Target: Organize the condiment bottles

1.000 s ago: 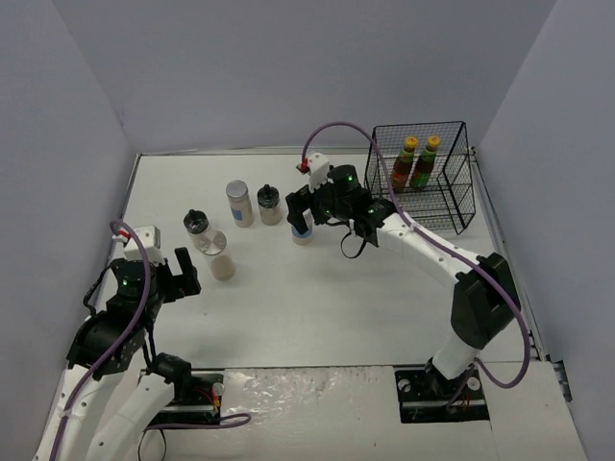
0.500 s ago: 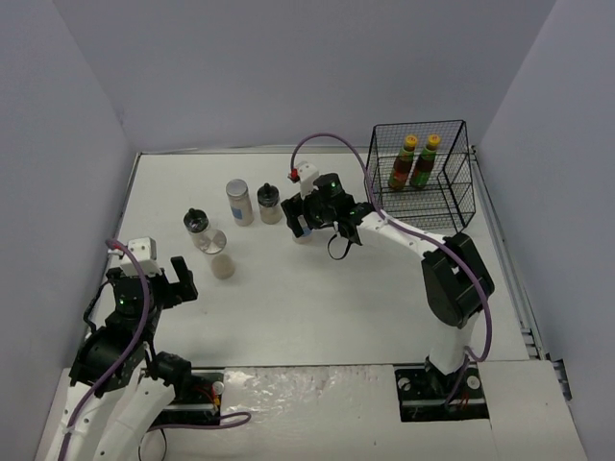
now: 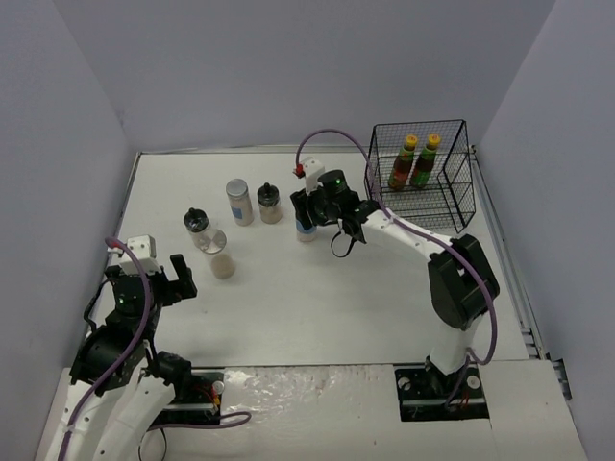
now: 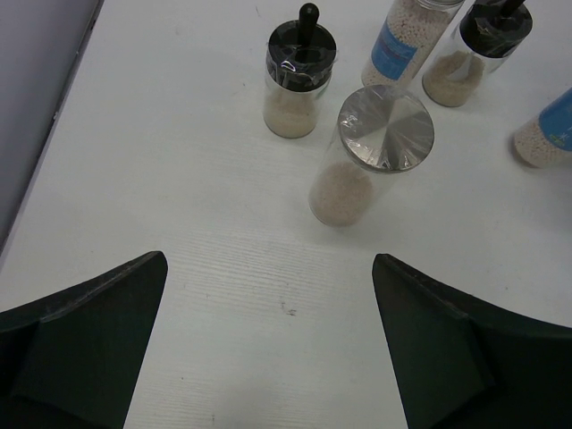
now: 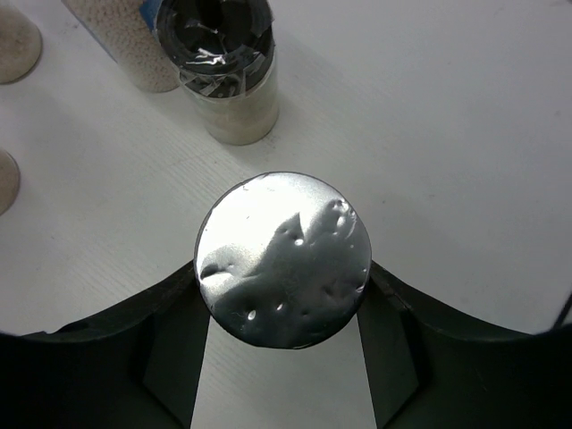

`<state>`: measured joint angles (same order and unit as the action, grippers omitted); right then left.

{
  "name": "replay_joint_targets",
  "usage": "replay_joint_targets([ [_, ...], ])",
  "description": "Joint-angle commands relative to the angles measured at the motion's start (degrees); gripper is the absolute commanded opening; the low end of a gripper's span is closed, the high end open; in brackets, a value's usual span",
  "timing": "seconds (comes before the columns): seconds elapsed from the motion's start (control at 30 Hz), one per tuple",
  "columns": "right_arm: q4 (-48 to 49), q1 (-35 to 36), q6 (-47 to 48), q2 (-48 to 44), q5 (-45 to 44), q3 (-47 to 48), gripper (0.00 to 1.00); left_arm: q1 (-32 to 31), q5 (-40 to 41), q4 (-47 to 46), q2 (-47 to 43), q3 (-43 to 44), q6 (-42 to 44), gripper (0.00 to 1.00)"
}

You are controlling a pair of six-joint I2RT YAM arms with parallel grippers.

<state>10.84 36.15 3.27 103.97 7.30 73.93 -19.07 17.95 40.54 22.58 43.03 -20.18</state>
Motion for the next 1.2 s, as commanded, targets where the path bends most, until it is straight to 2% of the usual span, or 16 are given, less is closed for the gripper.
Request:
replay_joint_targets([
  [0.0,2.33,-3.78,-0.05,-14.48,-3.92,3.77,0.00,-0.18,-0.02,-4.15,1.33,1.13,0.93,0.97],
  [0.23,-3.84,-14.28,-0.55,-24.58,-9.35,6.24,0.00,-0.17,-0.02,-4.16,1.33,1.10,0.93,0.97],
  [0.3,-5.26,-19.23,-1.12,-26.77,-10.62,6.67,0.00,-0.09,-0.15,-4.20,1.33,1.14,1.02,0.97],
  [0.43,-6.01,-29.09,-3.16,-27.84,-11.04,7.19,0.00,-0.01,-0.28,-4.24,1.24,1.10,1.11,0.97],
  [0.6,-4.54,-37.50,-5.13,-24.57,-11.77,8.65,0.00,0.00,-0.51,-4.23,1.24,1.11,1.12,0.97],
  [0.7,0.42,-40.06,-5.98,-22.34,-10.66,7.23,0.00,0.00,-0.37,-4.15,0.86,1.17,1.20,0.97],
  [1.17,8.33,-45.13,-6.32,-12.53,-7.91,9.07,0.00,0.09,0.18,-4.07,0.30,1.07,1.00,0.97],
])
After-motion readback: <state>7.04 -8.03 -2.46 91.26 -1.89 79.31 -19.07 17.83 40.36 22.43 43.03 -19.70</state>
